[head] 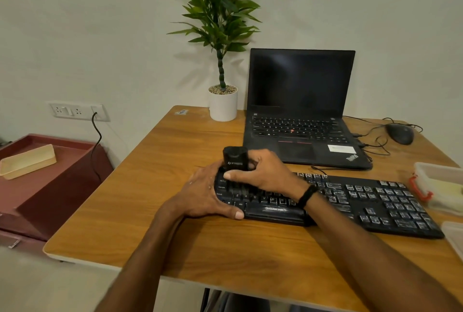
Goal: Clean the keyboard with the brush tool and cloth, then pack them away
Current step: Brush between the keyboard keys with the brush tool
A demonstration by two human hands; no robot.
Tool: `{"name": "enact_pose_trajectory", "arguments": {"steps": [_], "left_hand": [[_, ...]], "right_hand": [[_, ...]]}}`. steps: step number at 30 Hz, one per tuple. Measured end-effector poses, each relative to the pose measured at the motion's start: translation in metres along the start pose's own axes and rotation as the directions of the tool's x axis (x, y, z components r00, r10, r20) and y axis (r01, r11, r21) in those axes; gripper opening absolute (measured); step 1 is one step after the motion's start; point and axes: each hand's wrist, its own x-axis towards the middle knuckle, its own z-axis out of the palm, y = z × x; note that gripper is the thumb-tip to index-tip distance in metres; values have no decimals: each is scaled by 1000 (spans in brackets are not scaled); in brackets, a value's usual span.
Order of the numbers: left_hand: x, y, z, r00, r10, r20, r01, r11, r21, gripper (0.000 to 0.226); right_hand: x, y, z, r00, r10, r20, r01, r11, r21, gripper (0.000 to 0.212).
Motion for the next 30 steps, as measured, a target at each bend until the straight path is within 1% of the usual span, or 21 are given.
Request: {"name": "enact_pose_trajectory", "arguments": {"steps": [2, 3, 4, 6, 7, 8, 10, 11, 13, 14, 15, 17, 18, 21, 22, 24, 25, 26, 27, 29, 30], "left_hand": [[0, 1, -1, 1000, 2, -23, -2, 1000, 3, 112], [1, 2, -1, 1000, 2, -27, -2, 1000, 1, 111], [1, 4, -1, 1000, 4, -25, -5, 1000, -5, 109], [2, 2, 1, 1000, 9, -15, -9, 1000, -2, 106], [1, 2, 2, 1000, 8, -6, -8, 1000, -11, 107], [1, -1, 2, 1000, -5, 2, 5, 1000, -18, 112], [1, -2, 0, 999, -44, 14, 44, 999, -15, 130], [1, -1, -1, 999, -50, 15, 51, 999, -12, 133], [0, 3, 0, 1000, -31, 5, 31, 999, -29, 125], [0, 5, 1, 1000, -30, 8, 30, 999, -36, 123], [0, 5, 2, 999, -42, 8, 42, 998, -43, 127], [1, 0, 2, 997, -75, 5, 75, 996, -49, 149], [2, -3, 2, 996, -90, 3, 90, 995, -52, 154], [3, -3, 4, 996, -92, 6, 92, 994, -67, 157], [4, -3, 4, 996, -93, 12, 93, 994, -60, 157], [3, -4, 4, 995, -98, 20, 99, 994, -49, 158], [4, -5, 3, 994, -103, 21, 104, 993, -46, 158], [5, -5, 3, 994, -109, 22, 110, 993, -46, 159], [6, -4, 2, 994, -108, 26, 109, 993, -43, 160], [6, -3, 3, 995, -97, 34, 98, 995, -33, 161], [6, -3, 4, 995, -94, 38, 95, 995, -26, 160]], "right_hand": [[5, -1, 0, 983, -27, -183, 12, 997, -81, 31], [8, 1, -2, 975, -27, -221, 12, 998, -69, 32], [10, 2, -3, 977, -14, -211, 5, 999, -44, 35], [13, 4, -3, 995, 49, -84, -48, 999, 12, 40], [16, 6, -1, 996, 64, -66, -64, 998, 2, 41], [20, 6, 0, 992, 63, -106, -65, 998, -20, 41], [29, 6, -2, 967, 54, -250, -68, 997, -48, 37], [33, 8, -2, 966, 59, -252, -66, 998, -20, 37], [36, 9, 2, 985, 101, -138, -95, 994, 49, 40], [35, 8, 5, 990, 106, -88, -103, 994, 42, 39], [35, 8, 8, 992, 89, -94, -88, 996, 12, 36], [36, 6, 7, 975, 37, -219, -50, 997, -53, 29], [36, 7, 5, 970, 38, -240, -49, 998, -40, 30], [36, 15, 2, 988, 117, -97, -107, 989, 101, 43], [35, 17, 1, 987, 112, -112, -105, 992, 72, 43], [32, 18, -4, 969, 70, -239, -82, 996, -40, 38], [31, 18, -8, 961, 68, -269, -86, 995, -55, 38], [29, 19, -11, 964, 77, -256, -92, 994, -49, 40], [26, 23, -15, 973, 89, -212, -96, 995, -24, 43], [18, 29, -22, 981, 148, -127, -131, 982, 135, 48], [14, 31, -27, 979, 165, -119, -140, 970, 197, 49]]}}
